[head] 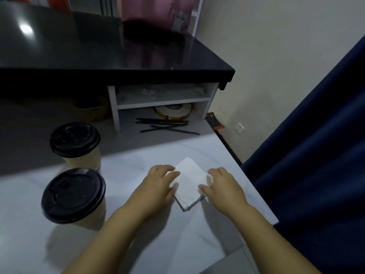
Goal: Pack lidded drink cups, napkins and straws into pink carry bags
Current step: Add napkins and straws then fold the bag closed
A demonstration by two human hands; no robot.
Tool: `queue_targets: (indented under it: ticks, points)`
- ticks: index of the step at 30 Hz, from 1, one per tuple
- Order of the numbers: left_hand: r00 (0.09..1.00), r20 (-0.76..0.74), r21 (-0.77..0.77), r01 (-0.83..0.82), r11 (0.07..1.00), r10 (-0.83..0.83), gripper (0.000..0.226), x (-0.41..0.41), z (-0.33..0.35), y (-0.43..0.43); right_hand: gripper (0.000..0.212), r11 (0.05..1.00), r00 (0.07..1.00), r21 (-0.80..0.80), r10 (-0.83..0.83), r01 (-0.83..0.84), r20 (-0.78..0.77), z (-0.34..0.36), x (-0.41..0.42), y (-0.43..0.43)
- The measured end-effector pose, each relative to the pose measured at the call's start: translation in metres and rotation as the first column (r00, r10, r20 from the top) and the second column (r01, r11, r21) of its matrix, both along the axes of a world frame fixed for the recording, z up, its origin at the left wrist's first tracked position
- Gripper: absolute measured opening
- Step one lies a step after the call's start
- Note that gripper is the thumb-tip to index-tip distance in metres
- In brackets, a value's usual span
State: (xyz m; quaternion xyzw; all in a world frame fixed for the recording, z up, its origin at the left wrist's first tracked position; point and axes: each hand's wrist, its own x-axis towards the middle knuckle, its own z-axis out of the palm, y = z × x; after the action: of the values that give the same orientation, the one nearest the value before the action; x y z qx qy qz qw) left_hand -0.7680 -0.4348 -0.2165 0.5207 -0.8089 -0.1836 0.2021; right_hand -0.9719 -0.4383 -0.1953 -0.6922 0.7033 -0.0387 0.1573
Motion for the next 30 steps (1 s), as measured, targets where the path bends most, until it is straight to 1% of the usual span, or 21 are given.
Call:
queue_targets:
  ticks: [2,5,8,12,13,15,18,20,22,25,26,27,28,29,30]
  points:
    - [0.999,0.029,0.053,0.015,0.998,-0.016,0.042,-0.003,-0.007,-0.008,0.054,0.999,0.999,0.023,-0.028,0.027,0.045,-0.008,-0.004,-0.01]
    - [0.998,0.066,0.078,0.009,0.997,-0.014,0.033,-0.007,-0.012,-0.013,0.049,0.998,0.992,0.032,-0.06,0.056,0.115,-0.017,-0.009,-0.021]
    - [0.996,0.071,0.092,-0.062,0.994,0.056,0.033,-0.012,-0.011,-0.011,0.036,0.995,0.97,-0.007,-0.094,0.099,0.226,-0.019,-0.013,-0.031]
    - [0.991,-0.003,0.149,-0.131,0.98,0.133,0.036,-0.015,-0.01,-0.006,0.015,0.988,0.942,-0.05,-0.122,0.144,0.313,-0.018,-0.018,-0.039]
    - [0.989,-0.021,0.161,-0.144,0.976,0.15,0.038,-0.014,-0.008,-0.005,0.014,0.987,0.936,-0.055,-0.124,0.15,0.33,-0.017,-0.019,-0.04]
    - [0.981,-0.058,0.168,-0.172,0.971,0.183,0.042,-0.013,-0.004,-0.006,0.019,0.986,0.93,-0.091,-0.102,0.142,0.352,-0.016,-0.021,-0.041]
    - [0.976,-0.07,0.164,-0.194,0.967,0.207,0.047,-0.01,-0.001,-0.009,0.022,0.979,0.934,-0.166,-0.052,0.117,0.353,-0.012,-0.024,-0.04]
    - [0.968,-0.094,0.172,-0.214,0.962,0.232,0.051,-0.01,-0.002,-0.01,0.022,0.982,0.893,-0.129,-0.064,0.135,0.445,-0.008,-0.027,-0.039]
    - [0.953,-0.144,0.181,-0.241,0.953,0.268,0.058,-0.011,-0.002,-0.011,0.02,0.988,0.826,-0.063,-0.082,0.141,0.557,-0.002,-0.029,-0.037]
    - [0.931,-0.198,0.23,-0.259,0.938,0.306,0.068,-0.009,0.001,-0.015,0.018,0.997,0.75,0.031,-0.074,0.07,0.657,0.005,-0.029,-0.034]
    - [0.931,-0.201,0.25,-0.253,0.935,0.306,0.064,-0.009,0.002,-0.017,0.017,0.997,0.727,0.063,-0.072,0.04,0.683,0.007,-0.028,-0.033]
    - [0.932,-0.215,0.248,-0.238,0.939,0.293,0.052,-0.009,0.003,-0.017,0.017,0.996,0.704,0.09,-0.073,0.012,0.706,0.008,-0.027,-0.033]
    - [0.931,-0.231,0.233,-0.231,0.945,0.284,0.031,-0.008,0.004,-0.017,0.016,0.994,0.683,0.112,-0.075,-0.009,0.727,0.008,-0.026,-0.033]
    - [0.927,-0.247,0.219,-0.229,0.948,0.281,0.018,-0.008,0.005,-0.016,0.016,0.992,0.668,0.126,-0.079,-0.023,0.74,0.008,-0.026,-0.032]
    - [0.923,-0.252,0.205,-0.242,0.949,0.29,0.026,-0.007,0.004,-0.015,0.015,0.991,0.664,0.133,-0.085,-0.021,0.742,0.007,-0.025,-0.032]
